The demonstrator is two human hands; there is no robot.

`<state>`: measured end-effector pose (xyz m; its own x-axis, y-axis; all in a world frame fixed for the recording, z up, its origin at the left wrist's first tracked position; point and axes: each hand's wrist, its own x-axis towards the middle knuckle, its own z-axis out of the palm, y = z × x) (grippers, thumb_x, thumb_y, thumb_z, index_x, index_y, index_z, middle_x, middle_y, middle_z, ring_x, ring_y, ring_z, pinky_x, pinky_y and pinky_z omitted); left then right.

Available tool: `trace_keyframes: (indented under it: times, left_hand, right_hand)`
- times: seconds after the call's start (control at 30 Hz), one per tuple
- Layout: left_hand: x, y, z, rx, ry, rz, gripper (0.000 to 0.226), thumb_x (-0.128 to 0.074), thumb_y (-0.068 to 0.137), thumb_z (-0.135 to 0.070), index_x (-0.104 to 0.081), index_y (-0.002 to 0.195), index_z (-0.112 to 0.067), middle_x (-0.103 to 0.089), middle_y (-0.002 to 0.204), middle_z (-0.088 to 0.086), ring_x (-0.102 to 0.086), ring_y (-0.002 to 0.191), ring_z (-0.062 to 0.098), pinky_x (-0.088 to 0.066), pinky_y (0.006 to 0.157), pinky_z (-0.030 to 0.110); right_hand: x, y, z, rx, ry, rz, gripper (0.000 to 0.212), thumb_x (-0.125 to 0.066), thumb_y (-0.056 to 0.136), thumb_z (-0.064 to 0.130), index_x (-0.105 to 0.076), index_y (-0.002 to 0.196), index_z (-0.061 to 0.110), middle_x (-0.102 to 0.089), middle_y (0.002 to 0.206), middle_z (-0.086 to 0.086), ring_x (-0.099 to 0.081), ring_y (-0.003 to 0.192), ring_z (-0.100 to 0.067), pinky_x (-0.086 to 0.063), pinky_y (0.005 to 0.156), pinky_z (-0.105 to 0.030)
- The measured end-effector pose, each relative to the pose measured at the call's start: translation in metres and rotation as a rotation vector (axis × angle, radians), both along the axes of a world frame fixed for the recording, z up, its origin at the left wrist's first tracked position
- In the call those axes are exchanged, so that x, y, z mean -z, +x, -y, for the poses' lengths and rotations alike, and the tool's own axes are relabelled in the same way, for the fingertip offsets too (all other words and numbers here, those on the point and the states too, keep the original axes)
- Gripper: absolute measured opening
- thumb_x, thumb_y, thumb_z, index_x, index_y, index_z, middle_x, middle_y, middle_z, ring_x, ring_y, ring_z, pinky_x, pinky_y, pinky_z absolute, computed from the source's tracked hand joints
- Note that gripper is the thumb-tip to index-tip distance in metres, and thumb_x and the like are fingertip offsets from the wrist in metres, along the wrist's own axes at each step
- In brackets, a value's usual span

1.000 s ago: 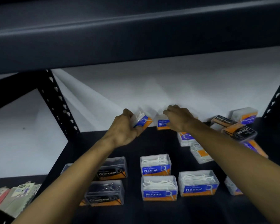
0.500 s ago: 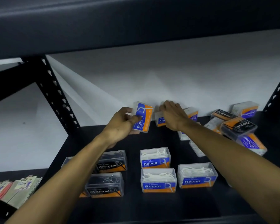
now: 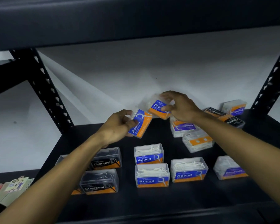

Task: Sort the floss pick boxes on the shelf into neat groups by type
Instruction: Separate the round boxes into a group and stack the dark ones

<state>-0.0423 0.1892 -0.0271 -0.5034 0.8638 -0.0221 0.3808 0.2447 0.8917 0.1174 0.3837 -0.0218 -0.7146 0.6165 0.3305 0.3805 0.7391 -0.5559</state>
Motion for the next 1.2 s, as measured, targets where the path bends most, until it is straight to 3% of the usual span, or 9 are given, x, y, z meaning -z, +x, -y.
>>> trace_keyframes:
  times: [0.13, 0.3, 0.47, 0.53, 0.7, 0.87, 1.03, 1.2]
  left_hand:
    - [0.002, -0.001, 0.0, -0.002, 0.017, -0.026, 0.032, -0.065, 0.092, -0.026, -0.051, 0.12, -0.025, -0.069, 0.106, -0.001, -0.07, 0.089, 0.011, -0.06, 0.074, 0.03]
    - [-0.001, -0.006, -0.002, -0.033, 0.044, -0.084, 0.038, -0.066, 0.09, -0.032, -0.052, 0.125, -0.025, -0.069, 0.106, -0.002, -0.07, 0.092, 0.013, -0.059, 0.081, 0.04]
    - [0.001, -0.001, -0.012, 0.009, -0.034, -0.189, 0.036, -0.064, 0.092, -0.03, -0.049, 0.124, -0.025, -0.064, 0.11, -0.002, -0.065, 0.08, 0.004, -0.05, 0.053, 0.012]
    - [0.005, -0.001, -0.016, 0.017, -0.082, -0.237, 0.042, -0.066, 0.091, -0.031, -0.048, 0.128, -0.022, -0.06, 0.111, -0.002, -0.063, 0.076, 0.002, -0.046, 0.048, 0.009]
    - [0.017, -0.005, -0.021, 0.057, -0.17, -0.331, 0.05, -0.069, 0.086, -0.042, -0.05, 0.127, -0.023, -0.062, 0.124, 0.002, -0.064, 0.096, 0.011, -0.048, 0.065, 0.018]
    - [0.018, -0.003, -0.023, 0.083, -0.196, -0.358, 0.047, -0.068, 0.087, -0.043, -0.049, 0.126, -0.024, -0.062, 0.123, 0.0, -0.061, 0.089, 0.006, -0.043, 0.059, 0.014]
    - [0.02, -0.002, -0.024, 0.133, -0.217, -0.38, 0.036, -0.067, 0.088, -0.04, -0.05, 0.118, -0.028, -0.063, 0.117, -0.003, -0.063, 0.095, 0.01, -0.051, 0.074, 0.024]
    - [0.023, -0.005, -0.024, 0.199, -0.233, -0.367, 0.03, -0.069, 0.087, -0.036, -0.051, 0.111, -0.031, -0.062, 0.118, -0.004, -0.062, 0.098, 0.01, -0.053, 0.079, 0.026]
  right_hand:
    - [-0.006, 0.028, 0.005, 0.059, 0.088, 0.072, 0.052, -0.071, 0.082, 0.028, -0.049, 0.129, 0.028, -0.054, 0.129, 0.003, -0.049, 0.116, -0.016, -0.044, 0.086, -0.032]
    - [-0.009, 0.056, 0.019, 0.039, 0.051, 0.078, 0.054, -0.071, 0.082, 0.029, -0.049, 0.132, 0.03, -0.053, 0.119, 0.007, -0.048, 0.114, -0.014, -0.045, 0.092, -0.038]
    - [-0.006, 0.066, 0.041, -0.057, 0.155, 0.296, 0.053, -0.067, 0.084, 0.029, -0.05, 0.134, 0.028, -0.049, 0.132, 0.006, -0.04, 0.126, -0.015, -0.035, 0.104, -0.038]
    - [-0.002, 0.068, 0.047, -0.064, 0.21, 0.401, 0.051, -0.065, 0.084, 0.032, -0.05, 0.133, 0.031, -0.047, 0.137, 0.006, -0.036, 0.13, -0.016, -0.035, 0.104, -0.042]
    - [0.005, 0.072, 0.057, -0.092, 0.215, 0.507, 0.042, -0.063, 0.085, 0.033, -0.052, 0.126, 0.03, -0.049, 0.129, 0.004, -0.04, 0.124, -0.017, -0.04, 0.097, -0.041]
    - [0.012, 0.072, 0.065, -0.113, 0.251, 0.563, 0.046, -0.062, 0.086, 0.034, -0.049, 0.13, 0.028, -0.047, 0.132, 0.004, -0.041, 0.125, -0.017, -0.041, 0.095, -0.041]
    - [0.02, 0.073, 0.067, -0.128, 0.235, 0.598, 0.047, -0.063, 0.086, 0.037, -0.049, 0.13, 0.029, -0.048, 0.129, 0.006, -0.044, 0.121, -0.017, -0.042, 0.093, -0.038]
    - [0.023, 0.073, 0.066, -0.139, 0.202, 0.6, 0.049, -0.065, 0.084, 0.038, -0.05, 0.13, 0.03, -0.05, 0.126, 0.008, -0.046, 0.118, -0.014, -0.042, 0.09, -0.034]
